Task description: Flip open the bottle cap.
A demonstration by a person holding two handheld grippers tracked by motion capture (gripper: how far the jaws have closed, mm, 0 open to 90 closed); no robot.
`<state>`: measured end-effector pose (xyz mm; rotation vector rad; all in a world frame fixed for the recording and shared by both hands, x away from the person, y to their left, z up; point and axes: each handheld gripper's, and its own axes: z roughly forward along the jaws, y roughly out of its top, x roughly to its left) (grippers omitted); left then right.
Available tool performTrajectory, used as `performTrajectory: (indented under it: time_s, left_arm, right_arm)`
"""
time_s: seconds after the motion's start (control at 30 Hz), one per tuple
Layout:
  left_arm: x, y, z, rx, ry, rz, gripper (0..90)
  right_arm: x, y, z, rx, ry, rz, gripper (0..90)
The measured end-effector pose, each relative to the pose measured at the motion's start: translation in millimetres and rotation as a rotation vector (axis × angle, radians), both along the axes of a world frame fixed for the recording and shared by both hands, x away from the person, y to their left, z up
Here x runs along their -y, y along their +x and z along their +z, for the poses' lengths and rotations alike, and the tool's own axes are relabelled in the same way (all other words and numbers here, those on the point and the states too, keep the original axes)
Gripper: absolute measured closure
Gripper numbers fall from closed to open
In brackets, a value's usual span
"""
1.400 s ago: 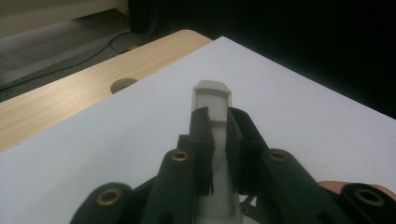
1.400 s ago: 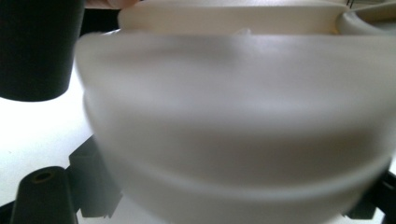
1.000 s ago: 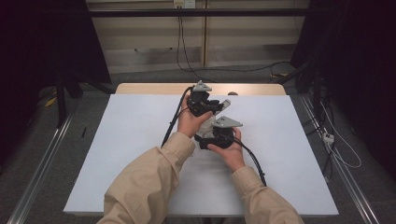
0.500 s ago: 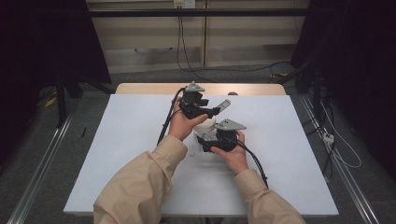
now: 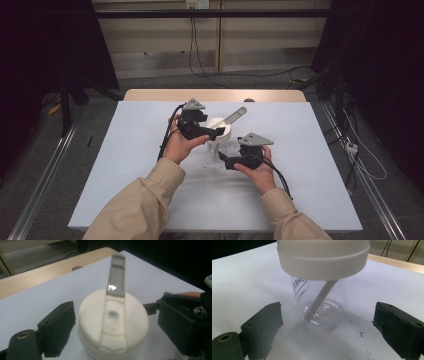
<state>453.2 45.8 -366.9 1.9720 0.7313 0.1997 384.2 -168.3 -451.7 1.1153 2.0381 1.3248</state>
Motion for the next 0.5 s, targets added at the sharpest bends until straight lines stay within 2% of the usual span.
performTrajectory:
  time_s: [0.1,0.2,0.33,0.5]
  left_arm:
    - [-10.0,-5.0,-4.1,0.003,-0.006,0.002,13.0]
    - [-19.2,-9.9,-9.4,-0.003,-0.012,0.007,11.8]
    - [-31.3,-15.7,-17.0,0.007,0.016,0.015,11.0]
    - [-46.7,-24.0,-25.1,0.001,0.018,0.030,9.6]
  right_arm:
    - [6.1,-4.7,3.7,0.001,0.012,-0.005,8.3]
    - [11.0,-8.5,5.7,-0.003,0.002,-0.007,8.2]
    - [16.3,-14.7,3.2,-0.022,-0.014,0.002,7.8]
    - [24.5,-22.7,-0.1,-0.034,-0.018,-0.007,8.0]
